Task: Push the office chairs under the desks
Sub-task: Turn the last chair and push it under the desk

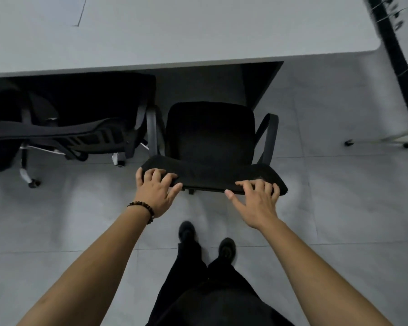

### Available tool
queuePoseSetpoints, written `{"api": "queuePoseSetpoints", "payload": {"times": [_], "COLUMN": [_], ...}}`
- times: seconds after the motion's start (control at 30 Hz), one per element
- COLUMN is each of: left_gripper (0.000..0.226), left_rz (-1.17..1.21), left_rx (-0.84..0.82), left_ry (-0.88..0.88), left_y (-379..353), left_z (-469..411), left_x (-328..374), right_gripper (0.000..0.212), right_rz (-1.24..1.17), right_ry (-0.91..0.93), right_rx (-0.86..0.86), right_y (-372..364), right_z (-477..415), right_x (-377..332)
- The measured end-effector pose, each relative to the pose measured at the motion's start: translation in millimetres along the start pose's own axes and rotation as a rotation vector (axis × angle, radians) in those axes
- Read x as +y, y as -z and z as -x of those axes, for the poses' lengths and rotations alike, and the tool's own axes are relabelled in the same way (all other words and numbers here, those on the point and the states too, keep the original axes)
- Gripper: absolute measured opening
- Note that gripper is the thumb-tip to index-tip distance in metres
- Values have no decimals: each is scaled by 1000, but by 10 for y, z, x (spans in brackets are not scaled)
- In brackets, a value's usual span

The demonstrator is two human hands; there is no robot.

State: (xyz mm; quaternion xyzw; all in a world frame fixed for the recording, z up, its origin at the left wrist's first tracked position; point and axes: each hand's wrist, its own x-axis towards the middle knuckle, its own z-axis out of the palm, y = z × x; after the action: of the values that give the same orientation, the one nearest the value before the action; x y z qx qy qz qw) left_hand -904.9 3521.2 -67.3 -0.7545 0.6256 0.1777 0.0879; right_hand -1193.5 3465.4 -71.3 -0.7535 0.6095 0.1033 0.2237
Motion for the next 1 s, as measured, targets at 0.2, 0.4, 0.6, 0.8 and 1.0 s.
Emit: {"api": "queuePoseSetpoints", "payload": {"times": [0.2, 0.4, 0.6, 0.8, 1.0], "left_gripper": [59, 58, 60, 64, 68], "left_rz": [17, 31, 31, 15, 26], "left_rx": [24, -8, 24, 60, 39], "left_ry": [-13, -24, -25, -8, 62], "left_y": [322, 661, 810, 744, 704], "left_z": [-699, -1446, -1835, -1816, -1623], "left_x": [93, 145, 199, 224, 345], "right_gripper": [74, 82, 84, 80, 77], "right_rz": [-23, -25, -37, -58, -62], "right_ry": [-23, -81, -79, -33, 6], "right_rx": [8, 1, -58, -43, -47], "right_y": [356, 739, 950, 942, 937], "right_z": [-735, -1496, -1941, -1884, -1779], "right_x": [23, -38, 26, 48, 120]}}
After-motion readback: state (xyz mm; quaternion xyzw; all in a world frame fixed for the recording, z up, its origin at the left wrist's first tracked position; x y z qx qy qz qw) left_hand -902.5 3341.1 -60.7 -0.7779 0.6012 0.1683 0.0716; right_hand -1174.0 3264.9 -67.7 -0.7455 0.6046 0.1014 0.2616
